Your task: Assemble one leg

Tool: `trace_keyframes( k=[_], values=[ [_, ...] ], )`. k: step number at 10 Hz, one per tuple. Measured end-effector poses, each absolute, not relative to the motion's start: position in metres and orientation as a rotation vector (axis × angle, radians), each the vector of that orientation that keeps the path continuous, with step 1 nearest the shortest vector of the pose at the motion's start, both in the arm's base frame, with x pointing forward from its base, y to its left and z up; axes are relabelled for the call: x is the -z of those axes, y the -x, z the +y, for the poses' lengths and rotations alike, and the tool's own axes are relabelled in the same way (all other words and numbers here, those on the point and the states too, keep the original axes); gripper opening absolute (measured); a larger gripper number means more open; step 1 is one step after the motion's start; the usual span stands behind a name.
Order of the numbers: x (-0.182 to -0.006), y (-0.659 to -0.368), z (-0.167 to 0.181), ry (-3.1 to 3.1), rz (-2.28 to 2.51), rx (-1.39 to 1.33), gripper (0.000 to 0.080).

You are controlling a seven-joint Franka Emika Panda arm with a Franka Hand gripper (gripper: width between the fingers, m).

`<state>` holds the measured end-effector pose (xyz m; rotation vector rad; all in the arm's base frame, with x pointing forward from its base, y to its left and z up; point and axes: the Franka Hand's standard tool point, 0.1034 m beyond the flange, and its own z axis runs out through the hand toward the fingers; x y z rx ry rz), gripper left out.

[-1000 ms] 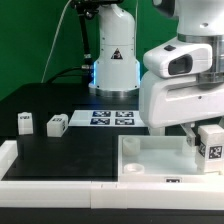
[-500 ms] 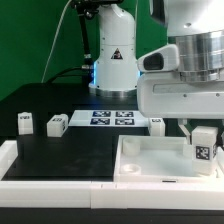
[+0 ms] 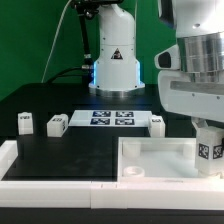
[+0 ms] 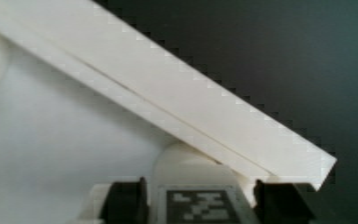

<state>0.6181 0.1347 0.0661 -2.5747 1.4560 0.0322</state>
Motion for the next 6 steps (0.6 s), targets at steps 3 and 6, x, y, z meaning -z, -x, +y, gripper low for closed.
trace_keyframes(
  k=[3, 6],
  values=[
    [-0.07, -0.621, 0.13, 2.692, 1.216, 0.001, 0.0596],
    [-0.074, -0.624, 0.124, 2.91, 0.59, 0.037, 0.0646]
  ],
)
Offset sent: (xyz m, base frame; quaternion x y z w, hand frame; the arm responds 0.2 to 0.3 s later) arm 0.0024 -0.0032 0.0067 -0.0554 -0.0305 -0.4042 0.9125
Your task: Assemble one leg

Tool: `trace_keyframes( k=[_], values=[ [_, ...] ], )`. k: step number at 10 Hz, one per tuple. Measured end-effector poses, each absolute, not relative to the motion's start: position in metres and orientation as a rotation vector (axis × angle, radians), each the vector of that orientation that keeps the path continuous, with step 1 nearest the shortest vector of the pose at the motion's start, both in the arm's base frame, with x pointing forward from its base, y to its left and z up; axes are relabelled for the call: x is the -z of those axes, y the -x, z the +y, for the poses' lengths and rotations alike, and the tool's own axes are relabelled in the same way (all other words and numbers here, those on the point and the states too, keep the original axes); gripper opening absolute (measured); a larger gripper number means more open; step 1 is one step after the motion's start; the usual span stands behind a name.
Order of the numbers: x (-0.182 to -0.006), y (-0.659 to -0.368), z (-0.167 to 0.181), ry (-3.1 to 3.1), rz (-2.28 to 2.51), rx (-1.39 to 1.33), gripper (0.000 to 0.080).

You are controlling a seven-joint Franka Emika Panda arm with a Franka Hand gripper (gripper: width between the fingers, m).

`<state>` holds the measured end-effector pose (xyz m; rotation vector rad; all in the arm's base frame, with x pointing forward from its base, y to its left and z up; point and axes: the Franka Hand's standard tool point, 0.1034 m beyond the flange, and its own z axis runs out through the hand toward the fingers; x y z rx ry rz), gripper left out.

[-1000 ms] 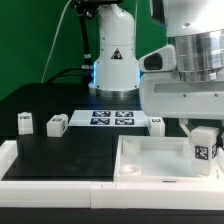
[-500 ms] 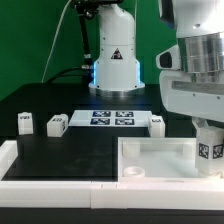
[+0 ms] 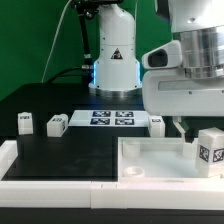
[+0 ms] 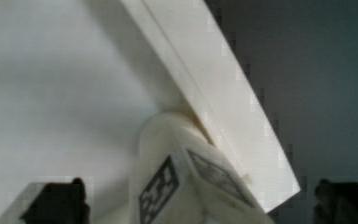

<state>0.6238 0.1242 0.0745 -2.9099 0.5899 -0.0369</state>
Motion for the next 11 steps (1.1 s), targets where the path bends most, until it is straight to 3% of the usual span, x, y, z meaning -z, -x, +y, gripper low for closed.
trace_keyframes(
  k=[5, 8, 10, 11],
  values=[
    [-0.08, -0.6339, 0.1282, 3.02, -0.621, 0.179, 0.0649],
    [-0.0797, -0.634, 0.1259, 3.001, -0.725, 0.181, 0.0649],
    [-0.0796, -0.634, 0.1257, 3.001, -0.724, 0.181, 0.038],
    [-0.0797, -0.634, 0.1256, 3.001, -0.724, 0.181, 0.038]
  ],
)
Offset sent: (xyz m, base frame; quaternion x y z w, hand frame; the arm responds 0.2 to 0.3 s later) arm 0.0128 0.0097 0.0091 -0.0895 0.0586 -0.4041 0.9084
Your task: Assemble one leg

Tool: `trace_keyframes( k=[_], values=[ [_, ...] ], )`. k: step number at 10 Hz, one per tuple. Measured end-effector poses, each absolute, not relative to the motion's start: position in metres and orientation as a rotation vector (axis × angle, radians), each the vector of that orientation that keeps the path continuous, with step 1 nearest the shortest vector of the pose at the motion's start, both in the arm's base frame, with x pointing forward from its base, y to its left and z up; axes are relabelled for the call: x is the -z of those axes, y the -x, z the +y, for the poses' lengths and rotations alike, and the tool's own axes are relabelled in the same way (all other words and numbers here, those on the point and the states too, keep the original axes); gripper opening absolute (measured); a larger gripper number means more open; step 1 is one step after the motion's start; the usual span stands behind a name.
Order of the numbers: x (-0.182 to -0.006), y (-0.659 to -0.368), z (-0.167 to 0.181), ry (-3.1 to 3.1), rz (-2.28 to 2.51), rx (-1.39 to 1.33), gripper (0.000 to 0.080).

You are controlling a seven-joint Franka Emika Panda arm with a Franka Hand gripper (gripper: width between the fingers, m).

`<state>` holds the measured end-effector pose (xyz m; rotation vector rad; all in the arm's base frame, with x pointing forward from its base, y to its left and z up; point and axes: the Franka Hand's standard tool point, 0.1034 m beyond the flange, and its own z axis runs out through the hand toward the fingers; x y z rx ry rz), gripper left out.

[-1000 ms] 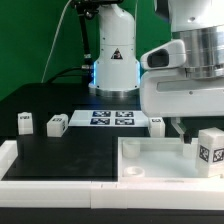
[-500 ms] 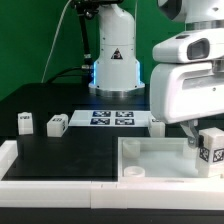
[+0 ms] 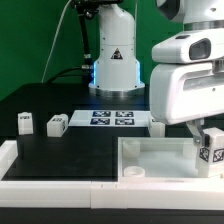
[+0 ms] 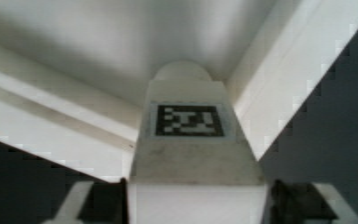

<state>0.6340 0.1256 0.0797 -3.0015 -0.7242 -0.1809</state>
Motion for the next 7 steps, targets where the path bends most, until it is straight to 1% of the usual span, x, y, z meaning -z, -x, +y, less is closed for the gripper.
trace_keyframes(
  k=[1, 3, 4, 5, 7],
  values=[
    [-0.0796, -0.6342, 0.1249, 3.005, -0.707, 0.181, 0.0291],
    [-0.0796, -0.6344, 0.1242, 3.018, -0.643, 0.18, 0.0291],
    [-0.0794, -0.6348, 0.1235, 3.039, -0.488, 0.184, 0.0291],
    [-0.0791, -0.6357, 0.1191, 3.045, -0.031, 0.169, 0.0291],
    [-0.0785, -0.6365, 0.1166, 2.994, 0.461, 0.201, 0.0292]
  ],
)
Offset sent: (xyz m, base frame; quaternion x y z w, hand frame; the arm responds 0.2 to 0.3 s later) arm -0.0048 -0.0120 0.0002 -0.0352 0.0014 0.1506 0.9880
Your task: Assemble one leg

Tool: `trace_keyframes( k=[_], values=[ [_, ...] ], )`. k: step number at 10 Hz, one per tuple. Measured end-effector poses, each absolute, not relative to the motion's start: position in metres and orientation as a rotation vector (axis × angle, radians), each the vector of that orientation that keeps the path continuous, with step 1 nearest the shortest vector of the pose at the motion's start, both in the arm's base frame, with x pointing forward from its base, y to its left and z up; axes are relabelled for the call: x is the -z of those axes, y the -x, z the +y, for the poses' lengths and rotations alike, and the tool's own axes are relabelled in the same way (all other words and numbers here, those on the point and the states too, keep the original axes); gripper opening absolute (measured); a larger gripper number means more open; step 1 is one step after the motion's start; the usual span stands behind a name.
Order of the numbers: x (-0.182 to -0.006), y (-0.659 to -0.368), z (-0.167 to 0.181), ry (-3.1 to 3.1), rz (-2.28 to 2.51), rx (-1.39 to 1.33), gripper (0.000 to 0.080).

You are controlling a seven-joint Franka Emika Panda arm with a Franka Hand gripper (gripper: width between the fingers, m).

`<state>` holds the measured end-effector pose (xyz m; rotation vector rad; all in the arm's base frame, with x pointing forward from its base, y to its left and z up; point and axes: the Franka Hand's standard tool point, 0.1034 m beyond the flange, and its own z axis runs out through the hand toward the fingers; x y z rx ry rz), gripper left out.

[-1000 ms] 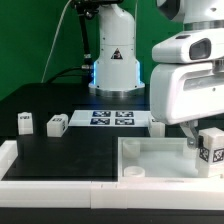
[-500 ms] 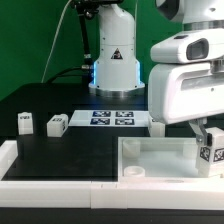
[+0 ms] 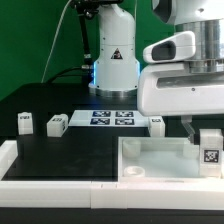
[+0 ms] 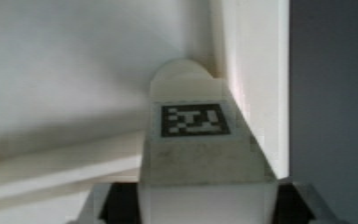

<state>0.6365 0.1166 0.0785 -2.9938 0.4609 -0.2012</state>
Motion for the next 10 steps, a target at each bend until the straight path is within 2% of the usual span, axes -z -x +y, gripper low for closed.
trace_keyframes(
  k=[4, 7, 8, 9, 10],
  values=[
    [-0.0778, -0.635, 0.1142, 2.753, 1.251, 0.198, 0.0294],
    [-0.0774, -0.6341, 0.1139, 2.682, 1.392, 0.187, 0.0294],
    [-0.0781, -0.6347, 0.1137, 2.73, 1.3, 0.197, 0.0473],
    [-0.0799, -0.636, 0.1135, 2.77, 1.205, 0.209, 0.0588],
    [-0.0797, -0.6362, 0.1131, 2.865, 0.99, 0.224, 0.0588]
  ],
)
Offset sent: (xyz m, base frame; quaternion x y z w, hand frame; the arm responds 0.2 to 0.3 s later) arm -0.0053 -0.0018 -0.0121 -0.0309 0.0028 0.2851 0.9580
